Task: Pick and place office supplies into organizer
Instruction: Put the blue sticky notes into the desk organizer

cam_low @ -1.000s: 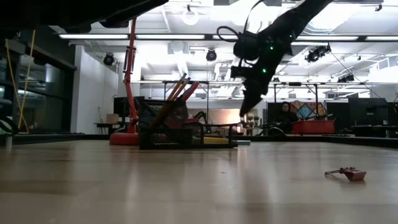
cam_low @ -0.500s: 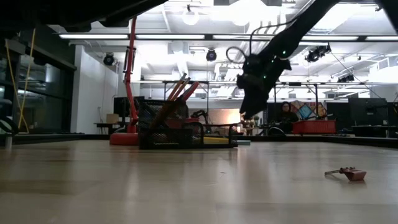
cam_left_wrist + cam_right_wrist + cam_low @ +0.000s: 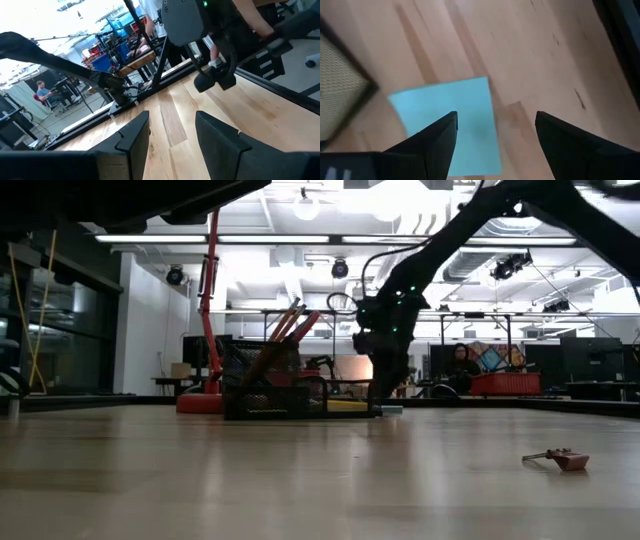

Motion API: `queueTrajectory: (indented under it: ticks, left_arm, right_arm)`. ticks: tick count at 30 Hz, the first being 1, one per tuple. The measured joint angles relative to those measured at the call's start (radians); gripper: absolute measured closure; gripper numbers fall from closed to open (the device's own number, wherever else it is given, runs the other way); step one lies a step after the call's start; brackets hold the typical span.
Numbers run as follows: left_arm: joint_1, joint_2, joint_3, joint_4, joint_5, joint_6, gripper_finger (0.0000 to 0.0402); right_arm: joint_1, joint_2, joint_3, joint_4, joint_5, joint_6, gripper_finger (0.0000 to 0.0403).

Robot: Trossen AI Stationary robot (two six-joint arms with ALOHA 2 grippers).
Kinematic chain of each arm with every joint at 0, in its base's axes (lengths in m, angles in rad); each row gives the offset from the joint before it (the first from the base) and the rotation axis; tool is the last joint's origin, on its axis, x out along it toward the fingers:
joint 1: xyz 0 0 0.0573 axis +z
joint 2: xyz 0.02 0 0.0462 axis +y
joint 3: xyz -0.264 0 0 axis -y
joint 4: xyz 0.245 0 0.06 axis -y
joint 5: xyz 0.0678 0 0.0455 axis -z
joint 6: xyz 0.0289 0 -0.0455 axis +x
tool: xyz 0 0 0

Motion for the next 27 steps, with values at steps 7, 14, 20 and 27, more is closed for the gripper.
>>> queueTrajectory:
  ticks: [7, 14, 20, 27]
  left_arm:
    - [0.0, 0.0, 0.0, -0.016, 0.026, -0.015, 0.025]
    - [0.0, 0.0, 0.0, -0.019, 0.026, -0.015, 0.025]
    - [0.0, 0.0, 0.0, -0.02, 0.026, -0.015, 0.025]
    - [0.0, 0.0, 0.0, -0.023, 0.026, -0.015, 0.025]
  right_arm:
    - [0.007, 0.042, 0.038, -0.002, -0.053, -0.005, 0.0147]
    - [0.005, 0.086, 0.035, -0.052, -0.015, -0.041, 0.0147]
    - [0.021, 0.104, 0.037, -0.08, 0.009, -0.087, 0.0147]
    - [0.049, 0.104, 0.037, -0.182, -0.018, -0.048, 0.0147]
